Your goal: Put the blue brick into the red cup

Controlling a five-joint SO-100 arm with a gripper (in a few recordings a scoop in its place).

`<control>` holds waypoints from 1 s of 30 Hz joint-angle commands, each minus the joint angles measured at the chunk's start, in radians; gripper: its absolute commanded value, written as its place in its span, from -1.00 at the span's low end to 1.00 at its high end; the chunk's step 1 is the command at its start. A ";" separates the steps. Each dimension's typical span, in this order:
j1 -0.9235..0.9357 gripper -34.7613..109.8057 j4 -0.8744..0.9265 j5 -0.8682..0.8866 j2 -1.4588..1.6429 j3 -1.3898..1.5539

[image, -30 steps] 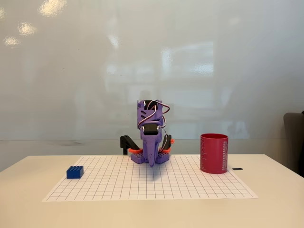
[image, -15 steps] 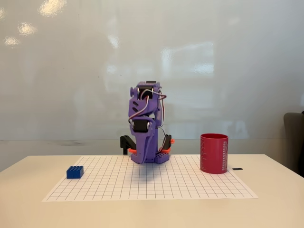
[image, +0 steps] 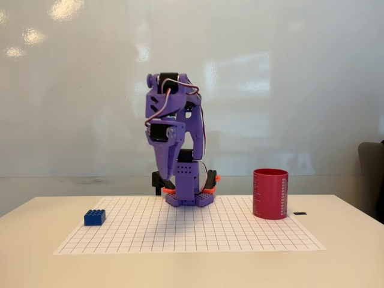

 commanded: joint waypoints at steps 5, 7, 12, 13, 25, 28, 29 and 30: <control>0.206 -0.53 0.012 0.215 -0.183 -0.215; 0.264 -0.53 -0.005 0.256 -0.221 -0.227; 0.411 -0.53 -0.060 0.301 -0.288 -0.229; 0.442 -0.53 -0.071 0.311 -0.302 -0.229; 0.653 -0.53 -0.087 0.370 -0.345 -0.229; 0.652 -0.53 -0.061 0.367 -0.342 -0.222; 0.652 -0.53 -0.055 0.362 -0.342 -0.212; 0.650 -0.53 -0.057 0.359 -0.342 -0.195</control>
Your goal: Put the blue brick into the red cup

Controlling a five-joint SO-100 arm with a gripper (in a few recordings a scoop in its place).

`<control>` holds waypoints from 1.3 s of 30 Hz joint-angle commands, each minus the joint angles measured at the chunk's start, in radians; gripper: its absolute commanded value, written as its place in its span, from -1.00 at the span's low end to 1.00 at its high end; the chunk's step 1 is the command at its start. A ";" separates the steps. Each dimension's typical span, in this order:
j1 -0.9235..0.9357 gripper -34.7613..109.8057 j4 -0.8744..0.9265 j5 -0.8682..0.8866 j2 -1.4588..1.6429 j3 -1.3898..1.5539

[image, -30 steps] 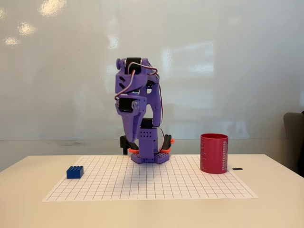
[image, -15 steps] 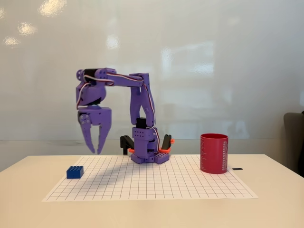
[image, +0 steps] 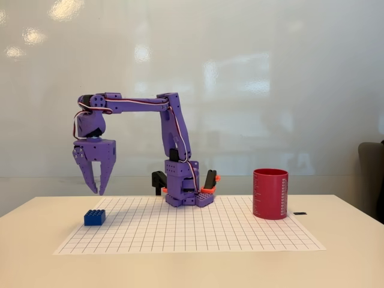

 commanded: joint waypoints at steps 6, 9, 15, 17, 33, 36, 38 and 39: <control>0.077 -0.53 -0.081 0.023 0.026 0.066; 0.106 -0.53 -0.118 0.021 0.026 0.089; 0.106 -0.53 -0.121 0.005 0.023 0.107; 0.107 -0.53 -0.129 -0.008 0.023 0.112; 0.095 0.30 -0.117 -0.048 0.025 0.150; 0.077 0.30 -0.126 -0.058 0.020 0.187; 0.055 0.30 -0.158 -0.058 0.003 0.227; 0.043 0.30 -0.166 -0.058 -0.006 0.239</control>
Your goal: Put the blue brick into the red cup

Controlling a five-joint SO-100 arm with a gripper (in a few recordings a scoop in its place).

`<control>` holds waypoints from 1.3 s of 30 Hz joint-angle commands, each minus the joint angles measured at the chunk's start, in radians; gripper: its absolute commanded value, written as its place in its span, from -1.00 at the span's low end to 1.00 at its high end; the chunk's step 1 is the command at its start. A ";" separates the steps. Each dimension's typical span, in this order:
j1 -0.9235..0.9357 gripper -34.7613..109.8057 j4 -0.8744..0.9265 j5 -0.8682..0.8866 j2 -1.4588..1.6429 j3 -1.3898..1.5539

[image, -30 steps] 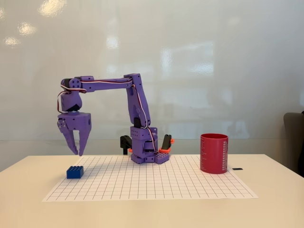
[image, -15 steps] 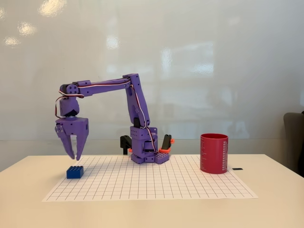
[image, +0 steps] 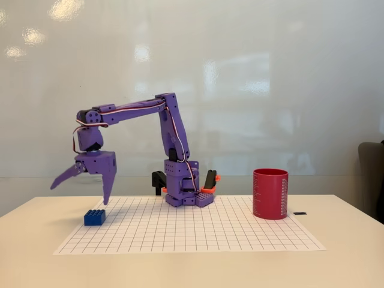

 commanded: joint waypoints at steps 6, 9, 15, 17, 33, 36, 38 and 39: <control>-0.044 0.30 -0.052 0.006 -0.041 0.054; -0.020 0.30 -0.074 0.009 -0.083 0.054; 0.032 0.28 -0.114 0.029 -0.110 0.054; 0.029 0.06 -0.115 0.029 -0.112 0.054; 0.043 -0.53 -0.152 -0.002 -0.097 0.026; 0.046 -0.53 -0.138 -0.005 -0.078 -0.017; 0.041 -0.53 -0.140 0.005 -0.066 -0.060; 0.040 -0.53 -0.144 0.008 -0.061 -0.091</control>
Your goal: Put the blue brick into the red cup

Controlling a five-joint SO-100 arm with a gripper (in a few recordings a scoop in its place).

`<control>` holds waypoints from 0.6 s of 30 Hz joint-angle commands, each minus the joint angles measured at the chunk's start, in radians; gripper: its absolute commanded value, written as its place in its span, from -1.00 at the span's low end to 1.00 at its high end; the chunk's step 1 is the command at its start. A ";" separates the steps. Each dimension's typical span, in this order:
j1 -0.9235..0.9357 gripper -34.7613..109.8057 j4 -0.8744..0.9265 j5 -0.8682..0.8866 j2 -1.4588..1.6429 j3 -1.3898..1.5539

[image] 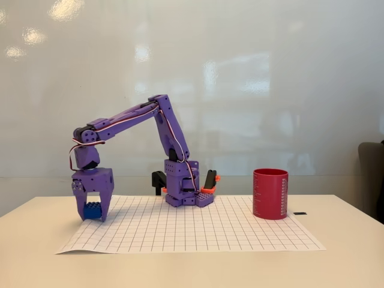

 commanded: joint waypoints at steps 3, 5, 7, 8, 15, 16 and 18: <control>0.006 -0.53 -0.002 -0.003 0.095 -0.184; 0.005 -0.53 -0.031 -0.011 0.118 -0.227; 0.003 -0.53 -0.086 -0.015 0.155 -0.247; 0.002 -0.53 -0.117 -0.015 0.176 -0.252; -0.026 -0.53 -0.224 -0.057 0.383 -0.321; -0.037 -0.53 -0.225 -0.080 0.411 -0.341; -0.067 -0.53 -0.227 -0.127 0.466 -0.367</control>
